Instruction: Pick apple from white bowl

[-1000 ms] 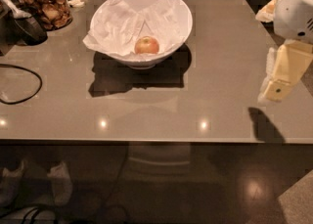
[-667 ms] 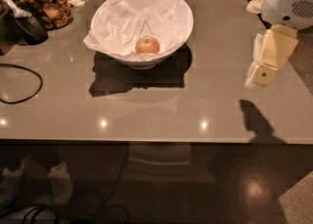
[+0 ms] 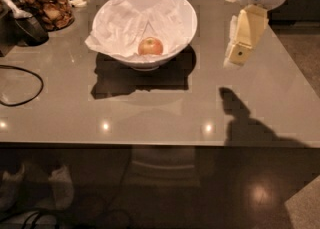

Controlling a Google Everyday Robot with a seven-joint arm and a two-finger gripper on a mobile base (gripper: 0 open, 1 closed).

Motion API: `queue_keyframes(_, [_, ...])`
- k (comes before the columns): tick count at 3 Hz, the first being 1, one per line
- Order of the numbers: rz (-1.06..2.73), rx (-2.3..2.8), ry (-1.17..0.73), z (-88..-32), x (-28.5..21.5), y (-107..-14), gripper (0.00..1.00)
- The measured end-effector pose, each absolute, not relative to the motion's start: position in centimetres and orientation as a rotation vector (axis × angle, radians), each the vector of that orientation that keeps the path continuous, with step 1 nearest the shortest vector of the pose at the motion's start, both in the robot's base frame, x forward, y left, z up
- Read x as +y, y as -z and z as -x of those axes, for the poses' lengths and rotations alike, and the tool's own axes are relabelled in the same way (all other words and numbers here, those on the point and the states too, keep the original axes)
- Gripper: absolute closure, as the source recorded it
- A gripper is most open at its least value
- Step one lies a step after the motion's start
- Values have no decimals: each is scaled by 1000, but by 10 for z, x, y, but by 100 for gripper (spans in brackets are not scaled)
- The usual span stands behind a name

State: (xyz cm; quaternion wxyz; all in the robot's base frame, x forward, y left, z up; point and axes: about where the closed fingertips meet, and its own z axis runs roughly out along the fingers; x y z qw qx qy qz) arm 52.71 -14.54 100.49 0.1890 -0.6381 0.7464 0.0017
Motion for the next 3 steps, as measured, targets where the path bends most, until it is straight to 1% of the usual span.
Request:
queue_keyframes(1, [1781, 2087, 5, -530, -144, -1007, 0])
queue_keyframes(3, [1808, 2020, -80, -574, -100, -998, 0])
